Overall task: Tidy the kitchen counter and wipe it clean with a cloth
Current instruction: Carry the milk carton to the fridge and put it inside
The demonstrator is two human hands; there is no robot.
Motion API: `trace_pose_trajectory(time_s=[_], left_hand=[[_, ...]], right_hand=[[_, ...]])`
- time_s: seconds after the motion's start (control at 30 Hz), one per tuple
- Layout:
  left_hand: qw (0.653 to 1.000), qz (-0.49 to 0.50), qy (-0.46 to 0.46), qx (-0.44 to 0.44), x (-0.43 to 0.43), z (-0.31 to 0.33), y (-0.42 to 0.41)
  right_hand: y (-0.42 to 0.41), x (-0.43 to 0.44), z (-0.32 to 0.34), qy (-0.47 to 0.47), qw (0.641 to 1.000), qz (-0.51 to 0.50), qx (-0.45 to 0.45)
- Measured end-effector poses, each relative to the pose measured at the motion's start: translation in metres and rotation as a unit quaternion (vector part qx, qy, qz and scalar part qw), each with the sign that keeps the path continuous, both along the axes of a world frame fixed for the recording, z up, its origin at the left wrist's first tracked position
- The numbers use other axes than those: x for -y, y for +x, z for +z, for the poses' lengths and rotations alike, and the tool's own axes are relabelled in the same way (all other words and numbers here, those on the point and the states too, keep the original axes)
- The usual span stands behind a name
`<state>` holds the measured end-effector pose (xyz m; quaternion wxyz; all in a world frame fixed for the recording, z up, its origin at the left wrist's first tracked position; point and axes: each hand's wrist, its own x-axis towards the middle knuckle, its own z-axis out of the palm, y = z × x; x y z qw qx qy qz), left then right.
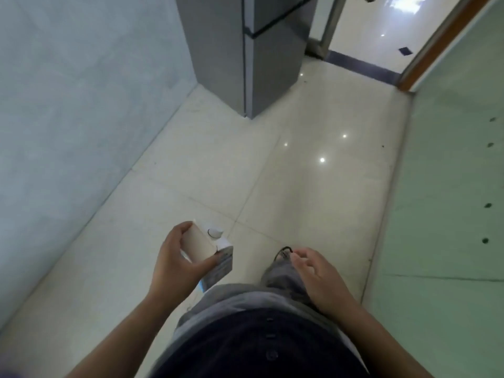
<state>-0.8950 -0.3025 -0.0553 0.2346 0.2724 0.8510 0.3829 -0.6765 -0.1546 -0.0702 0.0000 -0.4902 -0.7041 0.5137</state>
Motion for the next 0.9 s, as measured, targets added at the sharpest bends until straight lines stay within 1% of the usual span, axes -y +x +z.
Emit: trace_pose_trajectory(time_s=[0.13, 0.27, 0.33, 0.43, 0.53, 0.67, 0.77, 0.9], left_hand=[[0.998, 0.061, -0.005, 0.017, -0.029, -0.016, -0.044], [0.998, 0.067, -0.001, 0.021, -0.104, -0.022, -0.108], [0.997, 0.074, -0.005, 0.022, -0.146, -0.016, -0.142], [0.994, 0.109, 0.003, 0.010, -0.203, -0.004, -0.191], [0.991, 0.134, 0.013, 0.005, -0.247, 0.002, -0.234], [0.987, 0.163, 0.009, 0.000, -0.290, 0.002, -0.281], [0.982, 0.188, 0.016, 0.020, -0.330, -0.003, -0.331], [0.990, 0.142, 0.024, 0.005, -0.400, -0.012, -0.421]], right_hand=[[-0.062, -0.057, -0.015, -0.001, 0.999, 0.046, -0.003], [-0.137, -0.143, -0.023, 0.010, 0.997, 0.077, -0.007], [-0.171, -0.193, -0.015, 0.011, 0.996, 0.088, -0.006], [-0.221, -0.259, 0.005, 0.032, 0.990, 0.139, -0.014], [-0.267, -0.310, 0.010, 0.044, 0.984, 0.169, -0.022], [-0.320, -0.358, 0.001, 0.058, 0.980, 0.190, -0.005], [-0.368, -0.394, -0.005, 0.081, 0.977, 0.197, -0.003], [-0.456, -0.452, -0.008, 0.132, 0.980, 0.147, -0.024]])
